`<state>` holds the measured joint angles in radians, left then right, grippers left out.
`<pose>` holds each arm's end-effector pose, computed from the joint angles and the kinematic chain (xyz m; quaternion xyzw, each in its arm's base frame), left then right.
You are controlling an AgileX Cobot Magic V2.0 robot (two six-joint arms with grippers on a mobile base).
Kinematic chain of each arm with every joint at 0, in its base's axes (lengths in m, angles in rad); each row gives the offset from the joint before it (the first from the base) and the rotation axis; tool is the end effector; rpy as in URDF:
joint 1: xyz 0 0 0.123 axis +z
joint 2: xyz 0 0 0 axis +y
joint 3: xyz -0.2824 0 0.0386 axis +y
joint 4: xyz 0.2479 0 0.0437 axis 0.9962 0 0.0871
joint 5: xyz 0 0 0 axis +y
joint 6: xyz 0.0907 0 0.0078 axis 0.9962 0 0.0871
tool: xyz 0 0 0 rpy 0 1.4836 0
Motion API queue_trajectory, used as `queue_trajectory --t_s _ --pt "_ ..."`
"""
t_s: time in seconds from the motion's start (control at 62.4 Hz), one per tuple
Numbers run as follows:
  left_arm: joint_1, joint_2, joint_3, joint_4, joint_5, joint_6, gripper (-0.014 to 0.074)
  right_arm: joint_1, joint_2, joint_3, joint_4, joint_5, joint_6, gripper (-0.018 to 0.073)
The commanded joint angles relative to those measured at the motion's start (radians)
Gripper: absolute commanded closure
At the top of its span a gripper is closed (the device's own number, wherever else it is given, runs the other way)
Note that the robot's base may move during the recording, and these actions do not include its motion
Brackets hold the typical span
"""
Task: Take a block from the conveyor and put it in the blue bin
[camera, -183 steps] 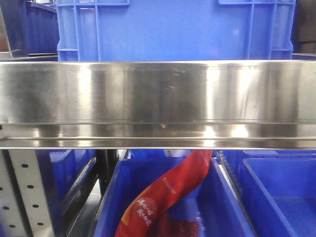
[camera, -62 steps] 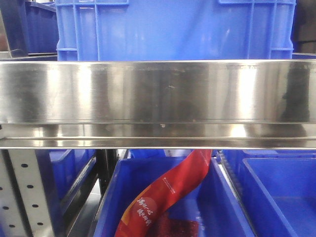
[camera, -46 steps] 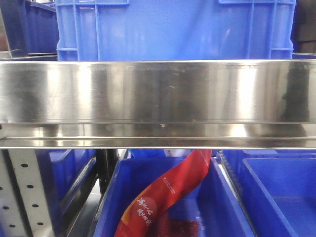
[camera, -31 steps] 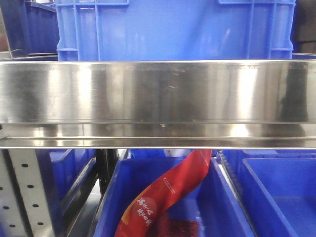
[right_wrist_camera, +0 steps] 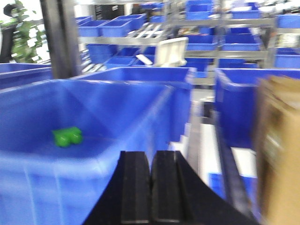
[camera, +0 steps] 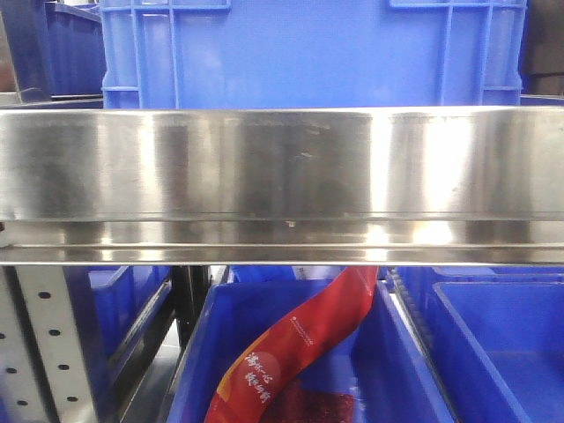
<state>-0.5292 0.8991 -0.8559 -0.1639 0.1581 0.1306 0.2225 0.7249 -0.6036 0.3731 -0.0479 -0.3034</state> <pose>0.1667 -0.1002 0.3907 0.1920 0.7204 -0.1935 0.6377 0.1531 0.0330 0.3534 -0.0476 0.7018 0.0973 0.7041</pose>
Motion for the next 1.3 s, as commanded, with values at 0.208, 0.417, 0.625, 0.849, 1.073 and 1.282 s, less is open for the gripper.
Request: queue_trajectory --t_s 0.208,0.417,0.625,0.849,1.073,1.282 --pt "0.102 -0.316 0.287 -0.019 -0.026 -0.004 0.0707 -0.040 -0.292 0.225 0.019 -0.029 -0.004 0.0721" --pt "0.198 -0.493 0.369 -0.019 -0.015 -0.004 0.0707 -0.040 -0.410 0.282 0.027 0.060 -0.004 0.0721" --pt "0.254 -0.589 0.383 -0.007 -0.014 -0.004 0.0707 -0.040 -0.445 0.282 0.027 0.097 -0.004 0.0721" --pt "0.258 -0.594 0.383 -0.007 -0.020 -0.004 0.0707 -0.040 -0.445 0.282 0.027 0.097 -0.004 0.0721" --pt "0.258 -0.594 0.383 -0.007 -0.020 -0.004 0.0707 -0.040 -0.445 0.282 0.027 0.097 -0.004 0.0721" --pt "0.258 -0.594 0.383 -0.007 -0.020 -0.004 0.0707 -0.040 -0.445 0.282 0.027 0.097 -0.004 0.0721"
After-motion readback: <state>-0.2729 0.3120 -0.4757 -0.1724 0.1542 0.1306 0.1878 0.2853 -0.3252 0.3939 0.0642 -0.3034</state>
